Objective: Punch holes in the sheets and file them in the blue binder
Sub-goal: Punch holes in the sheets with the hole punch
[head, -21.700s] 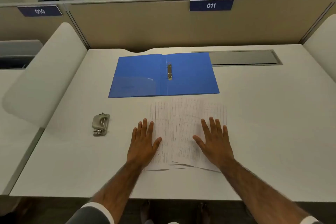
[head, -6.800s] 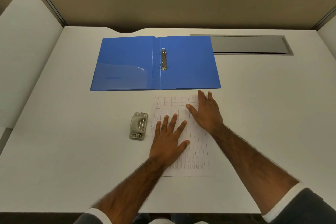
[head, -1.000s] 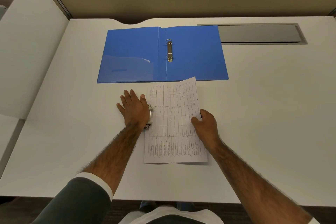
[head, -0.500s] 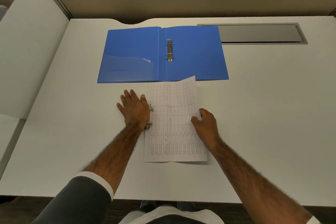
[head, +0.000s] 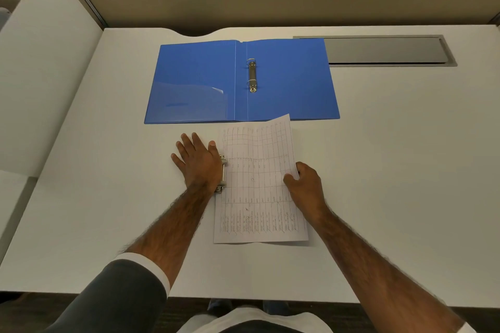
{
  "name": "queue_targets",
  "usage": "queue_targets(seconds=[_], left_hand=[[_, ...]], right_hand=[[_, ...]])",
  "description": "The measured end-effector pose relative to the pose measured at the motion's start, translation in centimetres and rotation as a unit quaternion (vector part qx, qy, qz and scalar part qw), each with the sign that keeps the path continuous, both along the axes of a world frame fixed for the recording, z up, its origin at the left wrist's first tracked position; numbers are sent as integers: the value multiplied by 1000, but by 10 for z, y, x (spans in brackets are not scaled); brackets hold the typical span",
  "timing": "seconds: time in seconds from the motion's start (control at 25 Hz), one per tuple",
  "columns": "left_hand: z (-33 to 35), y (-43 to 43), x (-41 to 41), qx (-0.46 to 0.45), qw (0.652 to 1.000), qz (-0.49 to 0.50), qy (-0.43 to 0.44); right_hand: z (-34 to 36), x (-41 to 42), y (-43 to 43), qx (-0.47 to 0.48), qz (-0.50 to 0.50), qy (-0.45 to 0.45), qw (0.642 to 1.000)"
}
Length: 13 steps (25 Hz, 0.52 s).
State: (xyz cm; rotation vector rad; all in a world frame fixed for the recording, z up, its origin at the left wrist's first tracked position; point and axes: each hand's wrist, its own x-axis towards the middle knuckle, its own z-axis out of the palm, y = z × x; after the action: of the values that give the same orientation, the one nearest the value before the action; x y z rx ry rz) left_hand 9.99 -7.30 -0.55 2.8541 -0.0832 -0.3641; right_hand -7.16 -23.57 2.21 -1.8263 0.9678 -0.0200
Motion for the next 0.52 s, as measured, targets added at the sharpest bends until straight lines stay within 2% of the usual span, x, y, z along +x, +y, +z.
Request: queue_targets(seconds=[0.52], left_hand=[[-17, 5, 1, -12, 999, -2, -38]], right_hand=[[-3, 2, -3, -13, 5, 15, 1000]])
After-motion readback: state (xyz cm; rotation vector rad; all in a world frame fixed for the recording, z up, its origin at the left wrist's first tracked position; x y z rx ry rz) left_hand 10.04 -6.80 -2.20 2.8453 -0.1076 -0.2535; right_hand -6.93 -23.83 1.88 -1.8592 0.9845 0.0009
